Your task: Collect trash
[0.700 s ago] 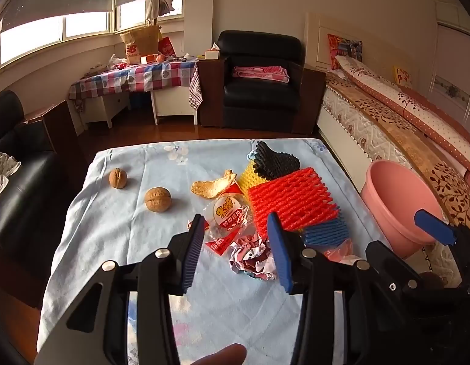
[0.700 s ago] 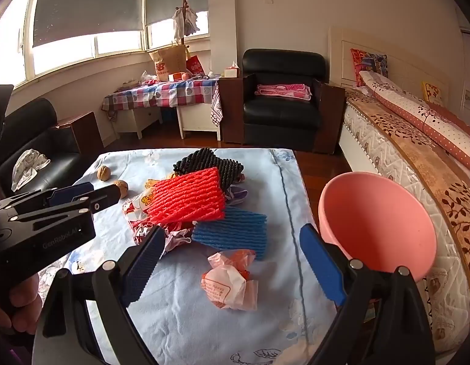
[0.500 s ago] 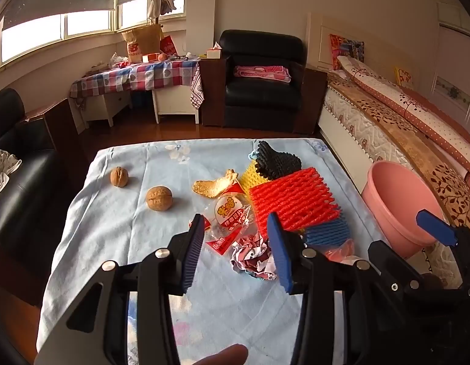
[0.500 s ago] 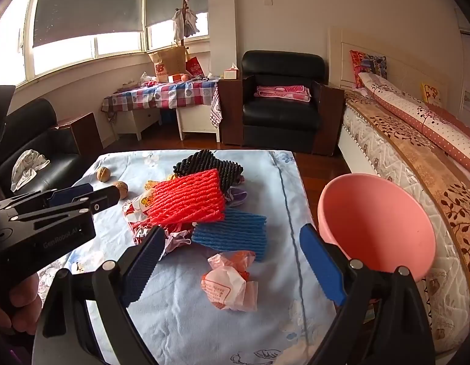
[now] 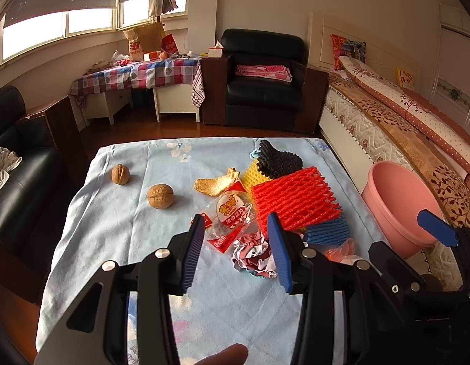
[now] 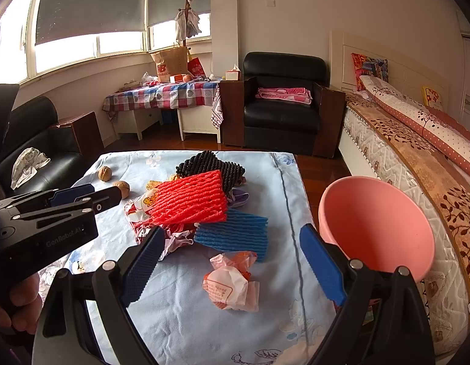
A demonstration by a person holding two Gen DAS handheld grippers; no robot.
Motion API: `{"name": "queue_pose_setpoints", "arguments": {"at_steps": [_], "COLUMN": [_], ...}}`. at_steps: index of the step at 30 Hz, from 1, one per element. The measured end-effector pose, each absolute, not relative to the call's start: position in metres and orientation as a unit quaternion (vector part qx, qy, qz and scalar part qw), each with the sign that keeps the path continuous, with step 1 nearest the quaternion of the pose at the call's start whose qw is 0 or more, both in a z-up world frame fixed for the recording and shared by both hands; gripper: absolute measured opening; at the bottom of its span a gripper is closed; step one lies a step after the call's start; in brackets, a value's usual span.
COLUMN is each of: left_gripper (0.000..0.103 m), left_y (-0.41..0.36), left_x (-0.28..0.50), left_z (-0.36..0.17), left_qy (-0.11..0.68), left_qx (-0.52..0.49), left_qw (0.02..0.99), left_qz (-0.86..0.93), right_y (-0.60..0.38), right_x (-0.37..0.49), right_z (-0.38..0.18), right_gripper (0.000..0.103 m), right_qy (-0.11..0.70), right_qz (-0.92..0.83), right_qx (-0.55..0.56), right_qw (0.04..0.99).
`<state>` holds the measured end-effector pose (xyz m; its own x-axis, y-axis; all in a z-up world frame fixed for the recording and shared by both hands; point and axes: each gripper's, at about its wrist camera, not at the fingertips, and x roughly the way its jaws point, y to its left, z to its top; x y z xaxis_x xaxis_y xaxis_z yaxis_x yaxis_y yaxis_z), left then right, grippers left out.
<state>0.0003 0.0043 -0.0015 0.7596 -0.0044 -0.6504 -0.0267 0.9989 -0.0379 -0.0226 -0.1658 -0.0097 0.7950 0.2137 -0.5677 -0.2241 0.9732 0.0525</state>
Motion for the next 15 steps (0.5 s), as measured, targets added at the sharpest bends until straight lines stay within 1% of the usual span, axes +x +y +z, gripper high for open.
{"name": "queue_pose_setpoints", "arguments": {"at_steps": [15], "left_gripper": [0.043], "left_y": [0.0072], "left_x": [-0.0026], "left_z": [-0.0044], "left_qy": [0.347], "left_qx": [-0.026], "left_qw": [0.938], "left_qz": [0.006], "right_y": [-0.1659], "right_x": [-0.0230], "right_z": [-0.0083], "right_gripper": [0.089], "right_qy": [0.298], "right_qz": [0.115], "right_qx": [-0.009], "right_qw": [0.948]}}
